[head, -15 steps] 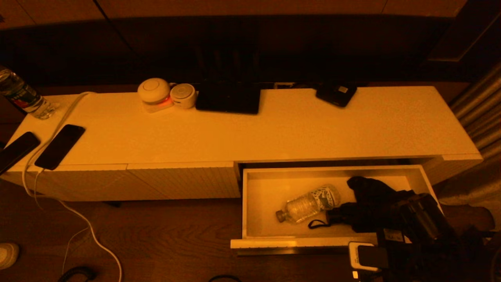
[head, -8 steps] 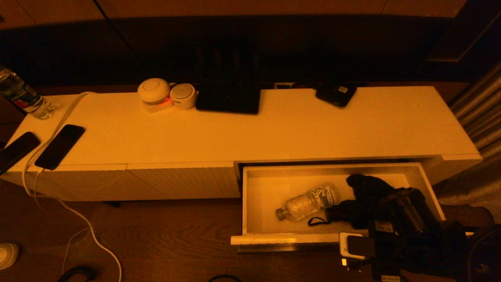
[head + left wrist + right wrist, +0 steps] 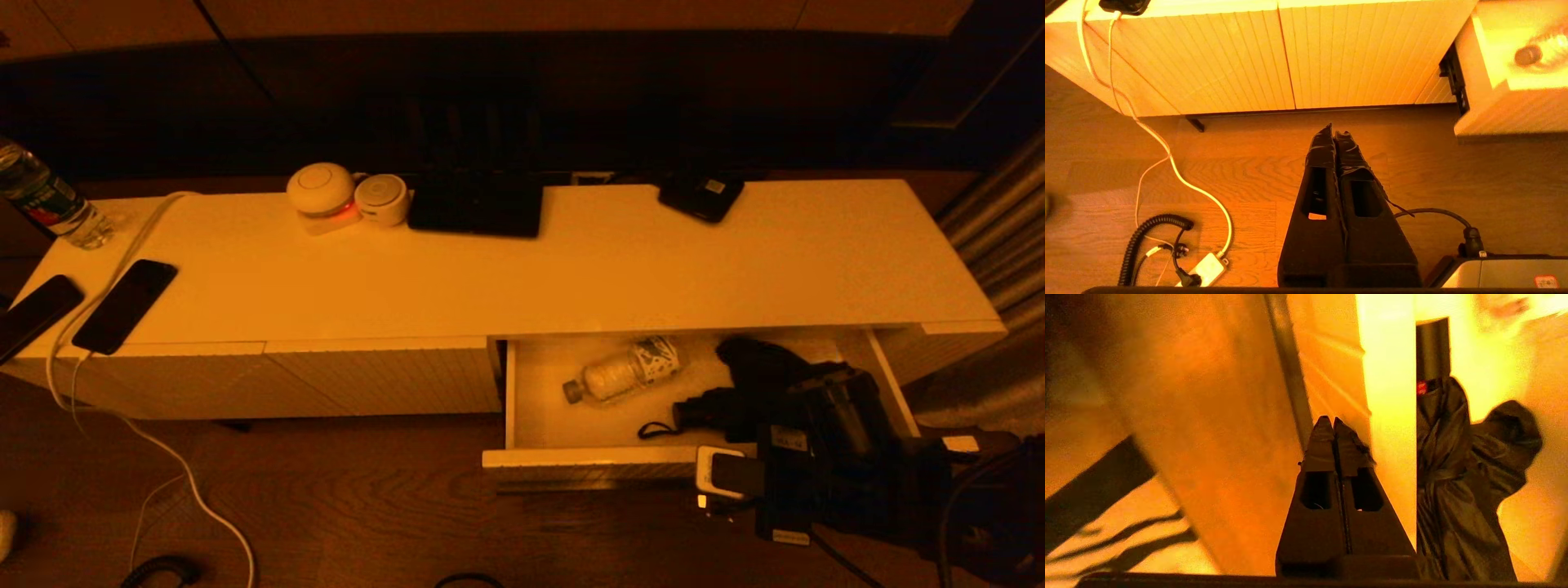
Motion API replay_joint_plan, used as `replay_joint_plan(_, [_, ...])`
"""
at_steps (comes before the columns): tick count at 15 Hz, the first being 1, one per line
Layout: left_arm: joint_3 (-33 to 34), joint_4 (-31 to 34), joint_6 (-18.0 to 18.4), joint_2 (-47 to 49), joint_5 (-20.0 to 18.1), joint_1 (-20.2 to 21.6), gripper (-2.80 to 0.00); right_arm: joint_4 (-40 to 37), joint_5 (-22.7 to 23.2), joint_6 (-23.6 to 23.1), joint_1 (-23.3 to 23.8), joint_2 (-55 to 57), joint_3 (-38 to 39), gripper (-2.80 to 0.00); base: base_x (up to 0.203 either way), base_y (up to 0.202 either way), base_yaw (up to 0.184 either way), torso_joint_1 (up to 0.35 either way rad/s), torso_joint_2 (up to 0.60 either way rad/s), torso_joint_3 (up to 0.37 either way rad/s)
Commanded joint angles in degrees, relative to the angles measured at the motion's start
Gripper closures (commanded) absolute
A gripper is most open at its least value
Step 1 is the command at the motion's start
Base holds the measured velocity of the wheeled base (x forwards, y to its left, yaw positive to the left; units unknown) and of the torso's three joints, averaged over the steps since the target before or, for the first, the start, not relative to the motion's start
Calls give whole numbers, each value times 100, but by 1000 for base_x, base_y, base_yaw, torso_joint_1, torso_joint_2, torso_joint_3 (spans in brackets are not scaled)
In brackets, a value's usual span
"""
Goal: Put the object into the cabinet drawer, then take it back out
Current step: Close the drawer
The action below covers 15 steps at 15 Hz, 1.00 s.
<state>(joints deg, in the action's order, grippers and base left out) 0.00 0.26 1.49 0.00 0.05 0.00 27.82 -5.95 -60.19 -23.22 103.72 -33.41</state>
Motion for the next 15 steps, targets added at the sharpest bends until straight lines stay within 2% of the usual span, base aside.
replay_joint_plan(1, [0,0,1,0,3,0,0,102,6,-46,20,113,-96,0,0,0,0,0,0,0])
replay_joint_plan(9, [0,0,1,0,3,0,0,289,-12,-204,290,442,-901,0,0,0,0,0,0,0])
replay_joint_plan(15, [0,0,1,0,3,0,0,821,-27,-186,360,901,-1313,0,0,0,0,0,0,0])
